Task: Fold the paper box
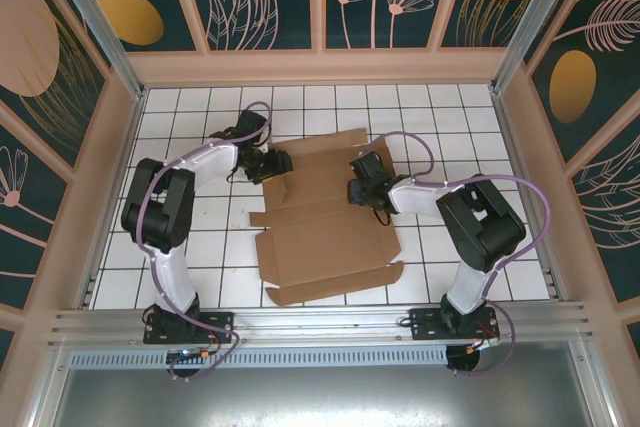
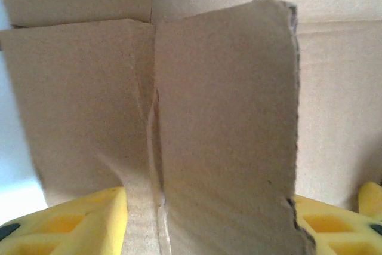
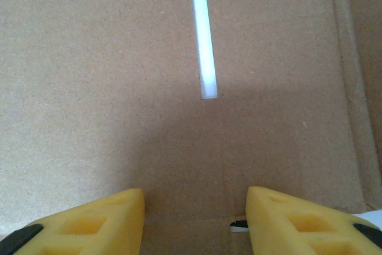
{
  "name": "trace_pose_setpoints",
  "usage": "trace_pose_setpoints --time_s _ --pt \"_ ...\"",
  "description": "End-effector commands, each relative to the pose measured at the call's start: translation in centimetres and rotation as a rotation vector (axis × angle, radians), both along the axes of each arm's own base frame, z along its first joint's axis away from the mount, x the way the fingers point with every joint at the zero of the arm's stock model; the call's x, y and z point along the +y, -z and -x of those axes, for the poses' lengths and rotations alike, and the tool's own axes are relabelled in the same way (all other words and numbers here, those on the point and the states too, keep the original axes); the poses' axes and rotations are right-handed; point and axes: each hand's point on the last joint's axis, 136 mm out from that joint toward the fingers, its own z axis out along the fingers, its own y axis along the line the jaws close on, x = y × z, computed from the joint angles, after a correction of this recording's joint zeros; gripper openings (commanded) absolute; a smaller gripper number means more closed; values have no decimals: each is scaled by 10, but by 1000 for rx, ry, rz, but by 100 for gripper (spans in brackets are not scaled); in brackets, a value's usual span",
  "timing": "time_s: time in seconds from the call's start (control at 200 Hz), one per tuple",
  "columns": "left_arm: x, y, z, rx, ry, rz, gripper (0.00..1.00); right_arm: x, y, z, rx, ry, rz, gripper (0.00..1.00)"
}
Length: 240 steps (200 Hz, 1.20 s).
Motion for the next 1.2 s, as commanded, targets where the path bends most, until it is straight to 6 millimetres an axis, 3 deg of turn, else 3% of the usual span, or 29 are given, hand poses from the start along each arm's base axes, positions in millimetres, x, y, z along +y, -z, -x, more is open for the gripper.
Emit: trace_pose_setpoints --time_s 0.0,0.08,0.18,0.27,0.545,0.681,0.761,0.861,0.981,1.196 --pt "-37 0 6 23 70 52 61 -2 35 31 145 -17 26 49" --pt "-40 -1 4 23 77 41 61 -3 36 31 146 -16 32 49" --pt "-31 -18 -1 -26 69 -6 63 -6 36 32 143 -12 44 49" --pt "-15 -30 1 -57 56 -72 66 -6 35 31 138 -13 45 49" --pt "43 -40 22 -74 -9 -215 66 -5 35 30 136 -20 46 49" --pt "60 -40 25 -71 -38 -220 64 -4 34 30 135 -25 46 49" --pt "65 -36 25 -68 -36 -232 54 -4 34 30 136 -25 50 49" --pt "70 -28 25 -57 -25 -274 25 -6 33 29 129 -23 58 49" --pt "80 -20 24 -44 -8 -351 0 -8 35 30 129 -24 69 48" --pt "101 2 26 -15 44 -652 0 -10 37 29 122 -1 108 46"
